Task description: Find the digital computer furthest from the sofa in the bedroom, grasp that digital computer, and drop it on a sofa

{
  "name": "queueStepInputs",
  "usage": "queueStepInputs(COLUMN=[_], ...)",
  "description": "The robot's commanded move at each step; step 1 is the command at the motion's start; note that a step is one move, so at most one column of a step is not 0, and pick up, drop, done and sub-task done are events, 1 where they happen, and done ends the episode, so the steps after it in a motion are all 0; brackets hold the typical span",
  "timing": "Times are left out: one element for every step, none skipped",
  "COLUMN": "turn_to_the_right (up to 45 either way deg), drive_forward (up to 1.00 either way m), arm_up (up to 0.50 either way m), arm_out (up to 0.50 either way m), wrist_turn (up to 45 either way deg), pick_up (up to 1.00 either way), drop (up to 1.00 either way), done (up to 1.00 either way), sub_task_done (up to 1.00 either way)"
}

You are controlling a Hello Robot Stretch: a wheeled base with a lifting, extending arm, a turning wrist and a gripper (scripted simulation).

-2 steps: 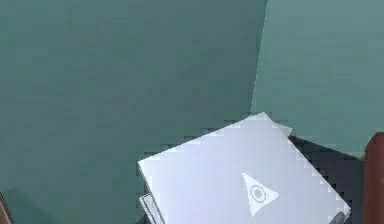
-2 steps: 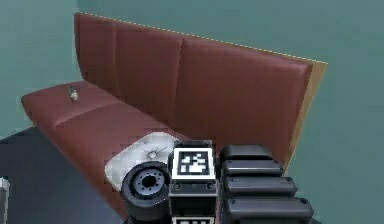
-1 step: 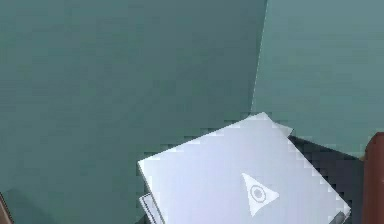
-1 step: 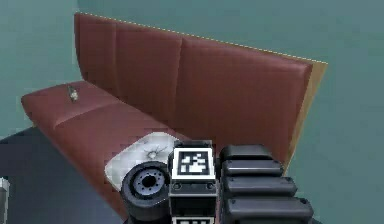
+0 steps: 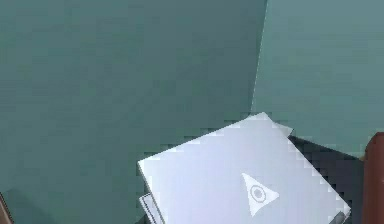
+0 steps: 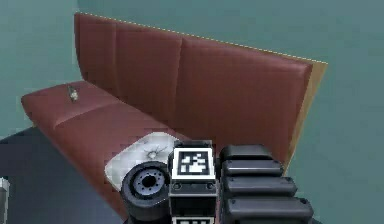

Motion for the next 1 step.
queueStepInputs(turn_to_the_right=[-21.0], drive_forward=[0.0], arm_up=[0.0], arm_out=[0.0], wrist_turn=[0.0], pick_up=[0.0], drop=[0.0], done=[0.0], sub_task_done=[0.0])
